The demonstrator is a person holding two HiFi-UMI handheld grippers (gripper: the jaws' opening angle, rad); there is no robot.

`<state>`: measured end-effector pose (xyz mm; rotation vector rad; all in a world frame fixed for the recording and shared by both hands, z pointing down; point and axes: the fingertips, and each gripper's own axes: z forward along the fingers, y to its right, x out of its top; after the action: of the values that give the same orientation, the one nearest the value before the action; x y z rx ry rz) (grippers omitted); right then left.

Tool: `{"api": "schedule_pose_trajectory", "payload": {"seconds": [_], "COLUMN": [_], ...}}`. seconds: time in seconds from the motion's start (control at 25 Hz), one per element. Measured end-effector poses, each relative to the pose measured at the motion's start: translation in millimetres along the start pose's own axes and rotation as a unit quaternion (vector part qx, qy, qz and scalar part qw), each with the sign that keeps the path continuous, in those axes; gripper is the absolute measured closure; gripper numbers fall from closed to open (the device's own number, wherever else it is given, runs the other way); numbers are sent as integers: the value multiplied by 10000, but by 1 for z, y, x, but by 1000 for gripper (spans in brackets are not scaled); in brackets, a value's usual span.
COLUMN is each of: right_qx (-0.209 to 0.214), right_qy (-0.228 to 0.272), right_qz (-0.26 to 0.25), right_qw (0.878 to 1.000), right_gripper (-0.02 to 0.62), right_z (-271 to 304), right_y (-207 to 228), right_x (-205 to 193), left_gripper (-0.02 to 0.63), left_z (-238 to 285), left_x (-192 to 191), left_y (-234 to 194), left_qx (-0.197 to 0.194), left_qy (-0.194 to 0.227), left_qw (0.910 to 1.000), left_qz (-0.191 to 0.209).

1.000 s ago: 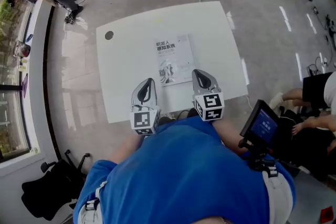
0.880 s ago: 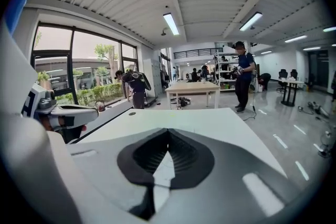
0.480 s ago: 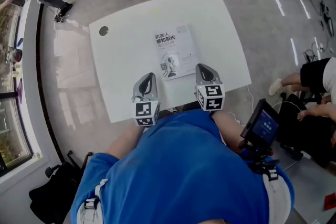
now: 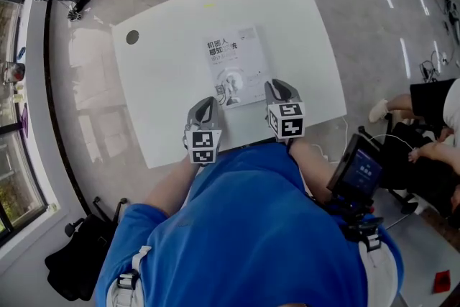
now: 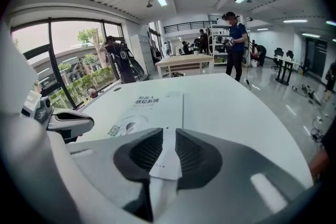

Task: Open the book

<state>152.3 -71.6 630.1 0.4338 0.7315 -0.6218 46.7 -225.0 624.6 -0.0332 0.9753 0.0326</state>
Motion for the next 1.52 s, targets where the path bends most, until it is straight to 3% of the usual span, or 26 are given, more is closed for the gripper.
{"api": "schedule_pose_trajectory", "payload": {"seconds": [0.2,0.8,1.2,1.52], "right_qx": [203,813,965,1332], "right_qy": [-329,-860,-800,-659], "right_qz": [163,502,652,1030], "right_qw": [9991,9917,9900,9835], "right_gripper": [505,474,474,480], "right_z": [32,65,50,26], "right_y": [15,16,12,6], "right_x": [-4,-9,-2,0], "left_gripper": [600,600,600,600], "left_z": [27,43,42,41], "left_x": [-10,-36,-37,-37], "left_y": [0,-1,-2,-1], "left_qx": [-47,-42,-7,49], "left_qy": [-290,-871,-956,-985], "left_qw": [9996,9962,9954,9951], "left_qz": [-2,-63,-44,-37]}}
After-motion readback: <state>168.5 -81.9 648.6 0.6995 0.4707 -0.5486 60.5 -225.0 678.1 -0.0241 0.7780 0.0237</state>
